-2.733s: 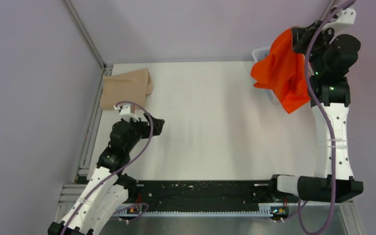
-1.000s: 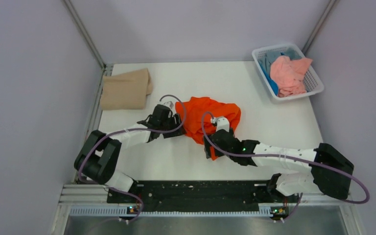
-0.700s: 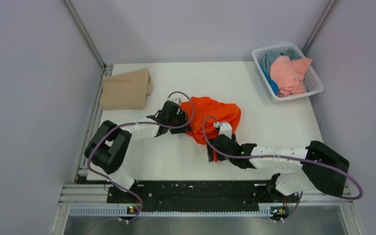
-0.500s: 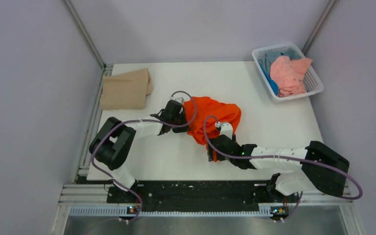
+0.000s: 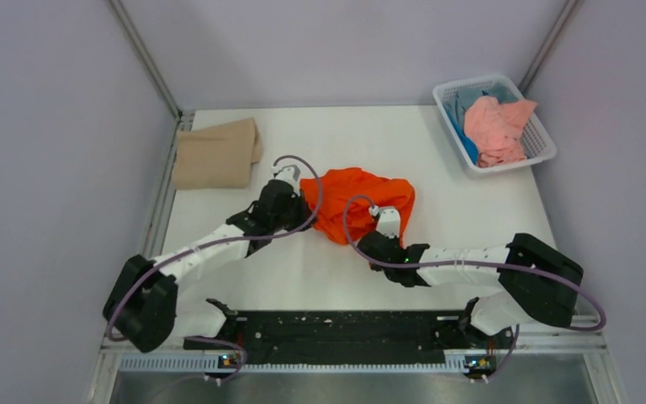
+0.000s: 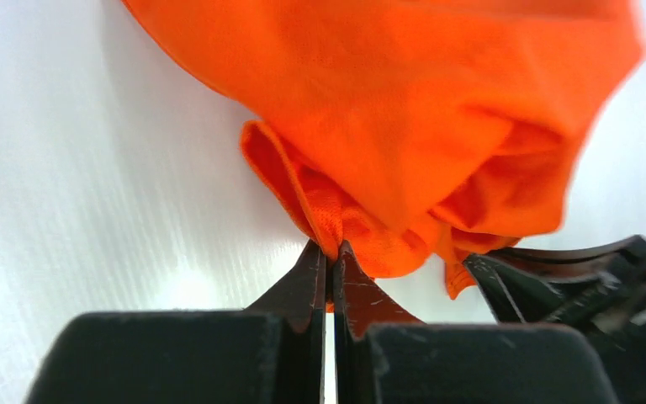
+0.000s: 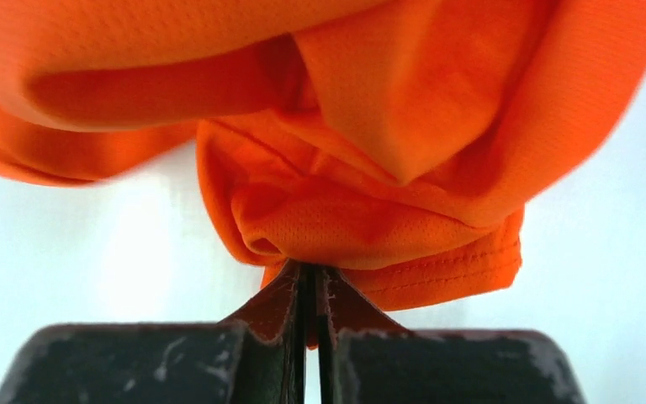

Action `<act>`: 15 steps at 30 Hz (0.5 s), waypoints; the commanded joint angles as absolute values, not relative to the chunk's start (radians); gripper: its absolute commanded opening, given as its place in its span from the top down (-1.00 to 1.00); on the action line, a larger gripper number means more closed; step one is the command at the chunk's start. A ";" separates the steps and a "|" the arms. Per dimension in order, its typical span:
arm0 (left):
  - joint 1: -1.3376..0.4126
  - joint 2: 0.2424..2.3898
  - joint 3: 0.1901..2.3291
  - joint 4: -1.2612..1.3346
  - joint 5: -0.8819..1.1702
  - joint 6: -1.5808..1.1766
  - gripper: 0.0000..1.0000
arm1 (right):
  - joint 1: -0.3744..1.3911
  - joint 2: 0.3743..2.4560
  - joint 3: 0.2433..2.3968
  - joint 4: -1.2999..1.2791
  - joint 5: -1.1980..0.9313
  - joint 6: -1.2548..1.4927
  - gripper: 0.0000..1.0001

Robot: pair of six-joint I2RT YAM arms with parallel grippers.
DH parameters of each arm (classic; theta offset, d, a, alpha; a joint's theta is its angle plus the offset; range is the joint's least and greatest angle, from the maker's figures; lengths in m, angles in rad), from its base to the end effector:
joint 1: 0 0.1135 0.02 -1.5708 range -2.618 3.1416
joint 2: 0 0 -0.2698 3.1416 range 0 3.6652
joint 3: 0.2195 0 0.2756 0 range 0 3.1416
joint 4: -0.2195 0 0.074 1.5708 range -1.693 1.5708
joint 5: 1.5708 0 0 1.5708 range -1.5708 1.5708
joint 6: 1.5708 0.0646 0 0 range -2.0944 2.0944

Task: Fold and stack the t-shirts
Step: Flatten out the tshirt

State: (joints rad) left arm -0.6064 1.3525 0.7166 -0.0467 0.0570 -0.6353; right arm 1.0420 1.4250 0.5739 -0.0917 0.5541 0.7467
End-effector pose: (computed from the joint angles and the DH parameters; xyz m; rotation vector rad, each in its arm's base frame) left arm 0.2617 -0.1860 0.1781 -0.0021 2.3560 -0.7067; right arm 0.1701 0.2237 0.1134 -0.1297 2.3327 0.1750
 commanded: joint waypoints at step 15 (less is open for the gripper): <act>-0.542 0.989 0.907 -0.230 -0.545 -0.622 1.00 | 0.512 0.749 0.760 -0.295 0.633 0.514 1.00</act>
State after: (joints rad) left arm -0.5804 0.9592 0.8001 -0.2649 -0.4610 -0.6312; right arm 0.5869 0.7521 0.6407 -0.3431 0.6857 0.6353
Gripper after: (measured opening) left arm 0.024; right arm 0.011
